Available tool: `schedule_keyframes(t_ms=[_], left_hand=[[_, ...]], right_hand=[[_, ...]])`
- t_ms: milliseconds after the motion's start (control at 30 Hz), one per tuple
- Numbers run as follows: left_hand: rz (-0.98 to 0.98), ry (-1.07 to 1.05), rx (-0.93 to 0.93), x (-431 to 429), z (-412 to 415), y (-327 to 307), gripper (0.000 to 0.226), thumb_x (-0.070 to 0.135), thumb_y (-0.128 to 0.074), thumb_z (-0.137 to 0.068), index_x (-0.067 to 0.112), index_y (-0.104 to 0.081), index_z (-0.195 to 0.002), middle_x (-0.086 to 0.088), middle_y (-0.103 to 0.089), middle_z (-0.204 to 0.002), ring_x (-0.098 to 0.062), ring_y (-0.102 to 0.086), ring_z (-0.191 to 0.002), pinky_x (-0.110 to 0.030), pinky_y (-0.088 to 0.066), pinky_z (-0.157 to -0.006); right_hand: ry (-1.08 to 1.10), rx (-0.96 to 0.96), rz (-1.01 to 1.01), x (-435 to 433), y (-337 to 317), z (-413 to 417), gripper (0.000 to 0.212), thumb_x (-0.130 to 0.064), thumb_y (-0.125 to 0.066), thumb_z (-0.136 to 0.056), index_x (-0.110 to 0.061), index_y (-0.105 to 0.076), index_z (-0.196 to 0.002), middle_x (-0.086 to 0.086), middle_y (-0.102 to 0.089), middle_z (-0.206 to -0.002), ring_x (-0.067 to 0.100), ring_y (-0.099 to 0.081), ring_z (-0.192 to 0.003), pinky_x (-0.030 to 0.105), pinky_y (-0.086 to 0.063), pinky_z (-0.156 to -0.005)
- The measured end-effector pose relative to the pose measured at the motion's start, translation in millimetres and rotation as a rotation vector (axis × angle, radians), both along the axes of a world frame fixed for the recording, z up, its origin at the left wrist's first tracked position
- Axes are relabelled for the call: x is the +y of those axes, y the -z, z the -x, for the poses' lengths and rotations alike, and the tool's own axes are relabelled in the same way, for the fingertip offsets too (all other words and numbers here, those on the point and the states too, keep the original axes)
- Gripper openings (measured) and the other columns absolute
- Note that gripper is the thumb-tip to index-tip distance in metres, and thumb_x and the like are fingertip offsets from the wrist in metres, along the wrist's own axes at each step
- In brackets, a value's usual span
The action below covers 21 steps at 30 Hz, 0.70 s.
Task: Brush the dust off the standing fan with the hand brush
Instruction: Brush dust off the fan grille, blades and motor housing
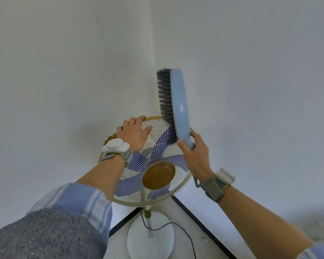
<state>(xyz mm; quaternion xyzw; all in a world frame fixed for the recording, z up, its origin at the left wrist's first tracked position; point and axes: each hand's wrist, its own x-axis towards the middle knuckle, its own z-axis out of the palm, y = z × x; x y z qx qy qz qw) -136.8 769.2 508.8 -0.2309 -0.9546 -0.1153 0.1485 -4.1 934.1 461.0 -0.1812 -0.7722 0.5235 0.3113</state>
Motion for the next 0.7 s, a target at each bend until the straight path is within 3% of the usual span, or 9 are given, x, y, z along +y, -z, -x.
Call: schedule_keyframes(t_ms=[100, 200, 367, 467, 533, 633, 700], left_hand=[[0.006, 0.005, -0.001, -2, 1, 0, 0.056, 0.056, -0.028, -0.099, 0.027, -0.033, -0.147, -0.006, -0.045, -0.14, -0.031, -0.043, -0.125, -0.045, -0.032, -0.1], [0.011, 0.009, -0.005, -1, 1, 0, 0.057, 0.057, -0.028, -0.099, 0.027, -0.032, -0.147, -0.006, -0.045, -0.14, -0.031, -0.043, -0.125, -0.045, -0.032, -0.1], [0.025, 0.015, -0.059, 2, 1, -4, 0.055, 0.052, -0.025, -0.101, 0.026, -0.027, -0.15, -0.007, -0.041, -0.144, -0.032, -0.041, -0.128, -0.046, -0.031, -0.102], [0.018, 0.06, -0.144, 4, 6, -11, 0.053, 0.041, -0.021, -0.104, 0.025, -0.02, -0.153, -0.01, -0.039, -0.148, -0.035, -0.04, -0.13, -0.047, -0.032, -0.105], [0.0, 0.115, -0.238, 4, 12, -19, 0.051, 0.035, -0.022, -0.105, 0.02, -0.02, -0.154, -0.013, -0.04, -0.149, -0.035, -0.043, -0.129, -0.042, -0.034, -0.105], [0.003, 0.173, -0.375, -2, 25, -28, 0.051, 0.035, -0.023, -0.107, 0.011, -0.027, -0.152, -0.014, -0.039, -0.151, -0.034, -0.042, -0.134, -0.035, -0.033, -0.107], [0.025, 0.206, -0.404, -7, 34, -29, 0.051, 0.039, -0.024, -0.106, 0.007, -0.039, -0.143, -0.016, -0.048, -0.142, -0.034, -0.048, -0.126, -0.038, -0.037, -0.103]], right_hand=[[-0.103, 0.118, 0.282, 0, -14, 6, 0.038, -0.031, -0.067, -0.092, -0.015, -0.056, -0.125, 0.004, -0.061, -0.078, 0.014, -0.05, -0.051, 0.025, -0.045, -0.045], [-0.152, 0.07, 0.499, 8, -11, 13, 0.026, -0.028, -0.064, -0.094, -0.005, -0.061, -0.105, 0.005, -0.048, -0.062, 0.014, -0.04, -0.044, 0.026, -0.04, -0.04], [0.102, -0.117, 0.53, 40, 22, 18, 0.039, -0.035, -0.069, -0.089, -0.004, -0.055, -0.07, 0.012, -0.049, -0.059, 0.02, -0.042, -0.041, 0.031, -0.041, -0.045], [0.228, -0.087, 0.504, 51, 26, 10, 0.043, -0.042, -0.069, -0.085, -0.006, -0.056, -0.066, 0.013, -0.052, -0.06, 0.023, -0.045, -0.048, 0.035, -0.044, -0.053], [0.222, -0.036, 0.517, 48, 19, 4, 0.042, -0.043, -0.069, -0.085, -0.007, -0.056, -0.067, 0.009, -0.051, -0.057, 0.022, -0.044, -0.046, 0.033, -0.043, -0.05], [0.152, 0.075, 0.576, 29, 1, 0, 0.037, -0.036, -0.065, -0.091, -0.007, -0.053, -0.071, 0.007, -0.048, -0.056, 0.017, -0.043, -0.041, 0.027, -0.039, -0.043], [0.12, 0.123, 0.623, 10, -13, 1, 0.033, -0.033, -0.06, -0.095, -0.008, -0.051, -0.075, 0.006, -0.048, -0.056, 0.016, -0.043, -0.042, 0.026, -0.038, -0.041]])
